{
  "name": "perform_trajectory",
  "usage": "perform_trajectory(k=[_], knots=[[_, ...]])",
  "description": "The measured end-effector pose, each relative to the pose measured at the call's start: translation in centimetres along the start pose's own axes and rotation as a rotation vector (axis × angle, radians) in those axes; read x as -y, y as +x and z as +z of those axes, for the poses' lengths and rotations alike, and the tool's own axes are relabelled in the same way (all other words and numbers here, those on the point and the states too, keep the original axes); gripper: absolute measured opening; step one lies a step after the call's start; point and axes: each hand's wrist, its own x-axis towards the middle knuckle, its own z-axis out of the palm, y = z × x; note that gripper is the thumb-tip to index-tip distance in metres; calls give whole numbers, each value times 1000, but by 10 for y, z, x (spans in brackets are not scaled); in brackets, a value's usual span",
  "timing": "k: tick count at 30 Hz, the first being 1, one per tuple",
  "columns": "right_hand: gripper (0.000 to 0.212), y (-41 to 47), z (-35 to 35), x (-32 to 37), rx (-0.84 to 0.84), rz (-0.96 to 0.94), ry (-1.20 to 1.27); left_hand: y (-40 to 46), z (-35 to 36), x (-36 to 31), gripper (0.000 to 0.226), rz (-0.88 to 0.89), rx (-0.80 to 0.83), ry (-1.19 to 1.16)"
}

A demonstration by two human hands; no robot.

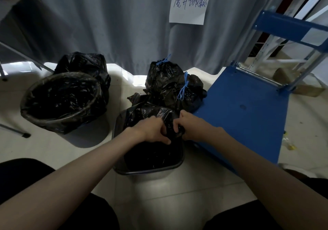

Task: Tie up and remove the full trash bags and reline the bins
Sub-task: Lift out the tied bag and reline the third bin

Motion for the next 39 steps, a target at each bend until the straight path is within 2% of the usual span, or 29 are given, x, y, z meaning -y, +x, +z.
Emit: perform_trajectory(k=[3,6,10,13,15,18,21,25,26,28,30,32,35,37,39], knots=[[17,-4,3,-1,-108,11,36,1,21,-7,39,5,51,-6],[20,-6,-4,-5,-173,69,98,-1,31,-12,36,25,32,-49],[20,-16,-2,-17,-158,182,105,-5,30,-12,25,95,11,-123],[21,-21,8,-24,-91,255,84,-12,22,-11,33,173,-56,-178],[19,-23,13,-26,-68,276,80,-15,20,-10,29,213,-89,-240],[16,-25,15,-20,-178,258,122,-17,20,-9,24,216,-86,-355],[10,-31,9,-6,-316,273,303,-18,23,-9,28,190,-93,-501],[31,-46,-1,12,-90,448,707,-20,27,-12,23,160,-100,-675],[30,-50,0,15,-58,483,836,-22,28,-14,20,158,-90,-709],[21,-52,4,18,-104,537,1031,-25,32,-18,13,173,-64,-749],[19,-51,10,17,-172,576,1171,-29,33,-21,13,207,-61,-681],[17,-51,16,15,-186,590,1260,-34,33,-23,26,241,-106,-516],[11,-54,22,13,-164,602,1276,-45,33,-23,51,317,-191,-321],[5,-56,24,12,-158,624,1271,-51,32,-22,56,343,-182,-189],[9,-58,26,10,-146,640,1272,-54,34,-19,53,338,-125,-101]])
